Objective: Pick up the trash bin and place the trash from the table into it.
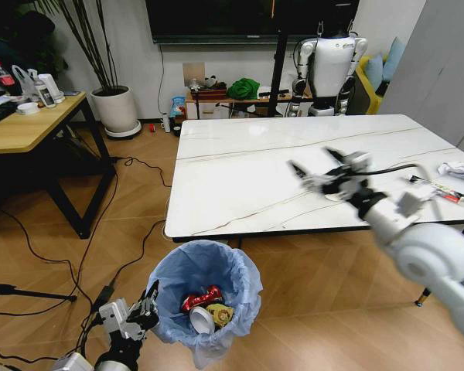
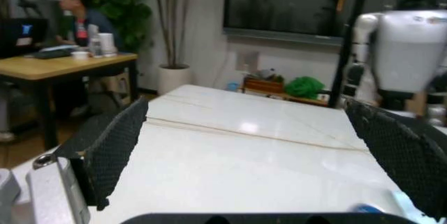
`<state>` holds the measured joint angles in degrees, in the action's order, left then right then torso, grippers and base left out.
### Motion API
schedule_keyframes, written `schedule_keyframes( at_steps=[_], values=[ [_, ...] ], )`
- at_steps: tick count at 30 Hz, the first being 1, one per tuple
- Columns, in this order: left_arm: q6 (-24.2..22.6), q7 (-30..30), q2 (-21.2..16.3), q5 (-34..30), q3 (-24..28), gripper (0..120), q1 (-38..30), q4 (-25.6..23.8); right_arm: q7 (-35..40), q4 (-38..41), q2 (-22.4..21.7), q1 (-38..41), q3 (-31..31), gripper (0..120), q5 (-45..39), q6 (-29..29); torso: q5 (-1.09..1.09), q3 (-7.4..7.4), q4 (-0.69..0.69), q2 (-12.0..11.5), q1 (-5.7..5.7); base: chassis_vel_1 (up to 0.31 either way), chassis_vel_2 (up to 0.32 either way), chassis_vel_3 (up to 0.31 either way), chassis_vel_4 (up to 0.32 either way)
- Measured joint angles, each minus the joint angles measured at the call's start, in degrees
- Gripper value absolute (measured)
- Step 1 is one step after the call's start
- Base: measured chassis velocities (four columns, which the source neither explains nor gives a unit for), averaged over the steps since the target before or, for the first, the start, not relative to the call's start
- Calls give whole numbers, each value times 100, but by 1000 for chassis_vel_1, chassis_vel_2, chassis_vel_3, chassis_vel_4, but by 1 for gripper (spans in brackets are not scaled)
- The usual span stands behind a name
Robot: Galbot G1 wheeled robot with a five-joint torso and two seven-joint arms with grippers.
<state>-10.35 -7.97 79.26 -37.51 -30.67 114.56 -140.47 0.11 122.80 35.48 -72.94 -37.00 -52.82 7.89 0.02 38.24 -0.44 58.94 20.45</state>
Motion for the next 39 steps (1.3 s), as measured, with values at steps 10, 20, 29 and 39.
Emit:
schedule_keyframes(
  at_steps=[10,20,29,39],
  values=[
    [-1,-13,-90,-80,-66,0,-35,-32,-1029,-534,1378,-1840,-2044,100,471,-309,0,0,-2,0,0,0,0,0,0],
    [18,4,33,47,-12,0,-24,68,-1616,-627,2366,-2453,-2443,100,971,-777,-3,-1,1,0,0,0,0,0,0],
    [40,36,62,98,-6,0,40,78,-1705,-732,2736,-2506,-2420,100,984,-914,-3,0,1,0,-1,0,0,0,0],
    [54,46,71,113,0,0,33,78,-1716,-768,2912,-2512,-2349,100,992,-945,-2,0,1,1,0,0,0,0,0]
  ],
)
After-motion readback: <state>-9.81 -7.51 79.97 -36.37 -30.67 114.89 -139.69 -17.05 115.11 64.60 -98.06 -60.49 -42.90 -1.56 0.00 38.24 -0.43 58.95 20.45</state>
